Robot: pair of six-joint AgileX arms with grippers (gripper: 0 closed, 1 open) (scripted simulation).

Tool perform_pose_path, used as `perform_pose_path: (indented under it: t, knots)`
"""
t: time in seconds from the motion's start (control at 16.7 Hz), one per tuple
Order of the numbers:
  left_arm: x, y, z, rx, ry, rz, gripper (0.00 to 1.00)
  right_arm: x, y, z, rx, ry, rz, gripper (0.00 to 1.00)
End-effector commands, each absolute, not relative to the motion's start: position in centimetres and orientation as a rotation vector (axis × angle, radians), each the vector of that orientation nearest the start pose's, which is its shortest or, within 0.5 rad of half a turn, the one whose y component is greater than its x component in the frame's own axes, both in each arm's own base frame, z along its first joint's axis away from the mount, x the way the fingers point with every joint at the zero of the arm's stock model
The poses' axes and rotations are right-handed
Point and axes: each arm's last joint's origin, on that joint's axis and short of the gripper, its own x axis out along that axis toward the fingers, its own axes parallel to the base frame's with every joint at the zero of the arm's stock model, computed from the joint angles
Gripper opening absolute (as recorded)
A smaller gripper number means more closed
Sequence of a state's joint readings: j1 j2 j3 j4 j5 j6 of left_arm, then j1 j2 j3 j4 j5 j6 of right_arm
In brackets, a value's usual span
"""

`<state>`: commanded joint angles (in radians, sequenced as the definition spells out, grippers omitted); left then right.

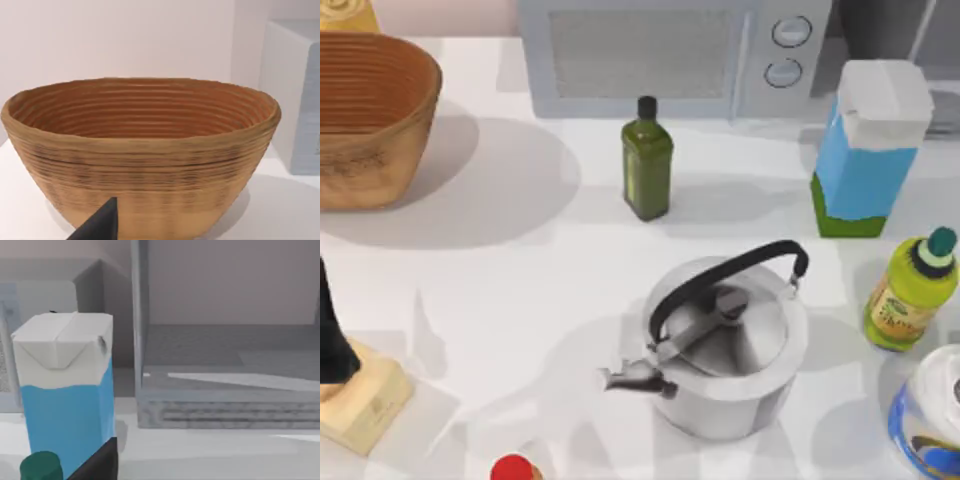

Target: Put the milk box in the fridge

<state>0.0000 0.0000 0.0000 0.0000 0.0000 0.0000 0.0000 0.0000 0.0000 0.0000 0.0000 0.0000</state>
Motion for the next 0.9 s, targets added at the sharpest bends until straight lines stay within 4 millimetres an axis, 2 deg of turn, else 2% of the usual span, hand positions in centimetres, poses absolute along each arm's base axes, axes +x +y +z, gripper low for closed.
perform_pose_path:
  t: [0.18,0.42,0.9]
  knots:
    - [10.6,-0.1,16.0,0.0,0.0,0.0,1.0,10.6,-0.1,16.3,0.003,-0.003,0.0,1.0]
    - [10.6,-0.1,16.0,0.0,0.0,0.0,1.0,11.1,0.2,18.8,0.032,0.019,0.005,1.0]
    - [10.6,-0.1,16.0,0.0,0.0,0.0,1.0,16.3,1.6,22.1,0.072,0.26,0.002,1.0]
